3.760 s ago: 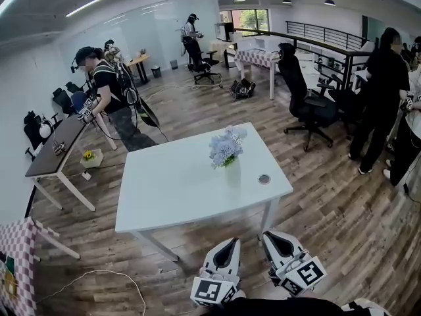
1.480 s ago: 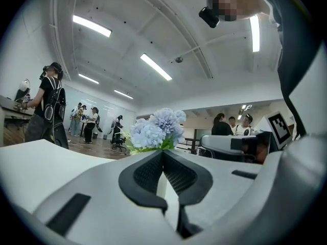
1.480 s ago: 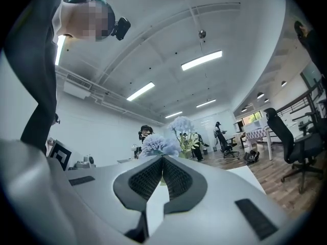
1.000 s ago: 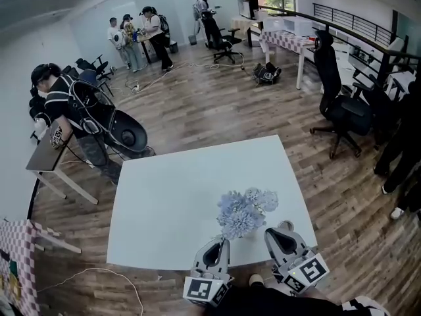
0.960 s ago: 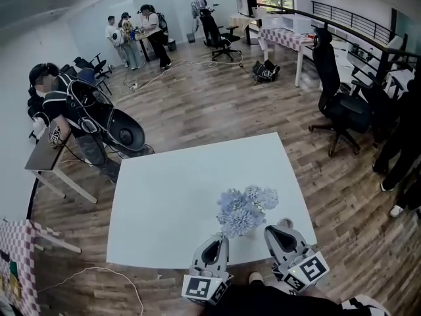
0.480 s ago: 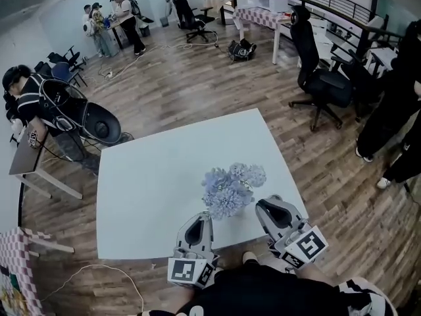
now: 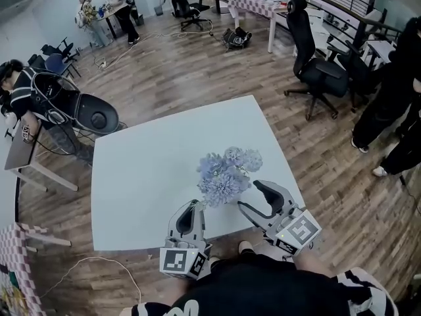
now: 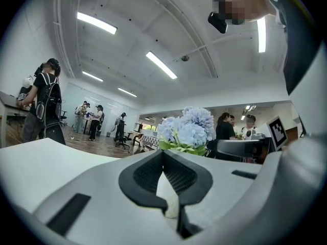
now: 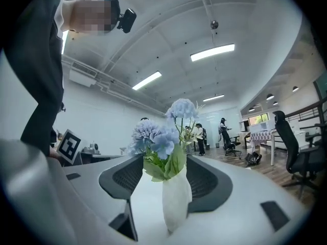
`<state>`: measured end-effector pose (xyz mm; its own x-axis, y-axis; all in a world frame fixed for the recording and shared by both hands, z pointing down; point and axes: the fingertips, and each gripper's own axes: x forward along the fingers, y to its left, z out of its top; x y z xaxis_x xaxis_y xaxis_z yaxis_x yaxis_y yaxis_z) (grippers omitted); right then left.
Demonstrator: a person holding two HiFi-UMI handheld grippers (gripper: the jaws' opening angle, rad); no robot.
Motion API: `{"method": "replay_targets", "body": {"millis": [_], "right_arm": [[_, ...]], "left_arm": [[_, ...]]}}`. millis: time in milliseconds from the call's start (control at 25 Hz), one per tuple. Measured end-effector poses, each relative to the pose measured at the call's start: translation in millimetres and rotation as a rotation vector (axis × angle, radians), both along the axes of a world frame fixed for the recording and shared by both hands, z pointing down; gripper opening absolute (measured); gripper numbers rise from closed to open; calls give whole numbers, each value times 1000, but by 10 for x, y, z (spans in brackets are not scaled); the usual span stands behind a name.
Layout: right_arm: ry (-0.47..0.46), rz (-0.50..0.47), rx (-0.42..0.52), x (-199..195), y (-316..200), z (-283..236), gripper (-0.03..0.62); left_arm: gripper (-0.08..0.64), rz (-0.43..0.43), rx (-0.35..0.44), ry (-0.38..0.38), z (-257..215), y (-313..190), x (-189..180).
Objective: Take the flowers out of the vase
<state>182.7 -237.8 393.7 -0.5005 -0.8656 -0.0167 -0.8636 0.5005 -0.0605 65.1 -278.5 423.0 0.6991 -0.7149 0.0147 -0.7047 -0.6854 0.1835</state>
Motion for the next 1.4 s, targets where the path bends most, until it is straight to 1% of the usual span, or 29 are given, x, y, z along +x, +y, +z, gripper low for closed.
{"method": "replay_targets", "body": {"millis": [200, 480, 560, 760, 960, 1000, 1040, 1080, 1120, 1240, 1400], "right_arm": [[30, -32, -14, -75, -119, 60, 259], [17, -40, -7, -176, -287, 38, 261], [18, -47, 8, -163, -301, 61, 261], [13, -54, 86, -149, -330, 25, 259], [11, -73, 89, -150, -355, 45, 255], [16, -74, 85, -161, -357, 51, 219], [21, -73, 84, -177, -356, 54, 118], [27, -74, 84, -201, -353, 59, 94], [34, -76, 84, -228, -349, 65, 90], [63, -77, 92, -269, -343, 81, 40], [64, -72, 99, -243, -346, 59, 26]], "left_arm": [[5, -23, 7, -13, -26, 56, -79], [5, -96, -8, -19, -52, 80, -416], [5, -117, -8, -21, -18, 106, -457], [5, -149, -16, -35, 21, 113, -523], [5, -162, -13, -34, 0, 87, -532], [5, -164, -13, -32, -3, 78, -546], [5, -165, -13, -32, -2, 72, -564], [5, -164, -14, -32, 2, 71, -584], [5, -164, -15, -32, 11, 72, -601], [5, -163, -19, -34, 33, 81, -617], [5, -160, -13, -34, 18, 56, -596]]}}
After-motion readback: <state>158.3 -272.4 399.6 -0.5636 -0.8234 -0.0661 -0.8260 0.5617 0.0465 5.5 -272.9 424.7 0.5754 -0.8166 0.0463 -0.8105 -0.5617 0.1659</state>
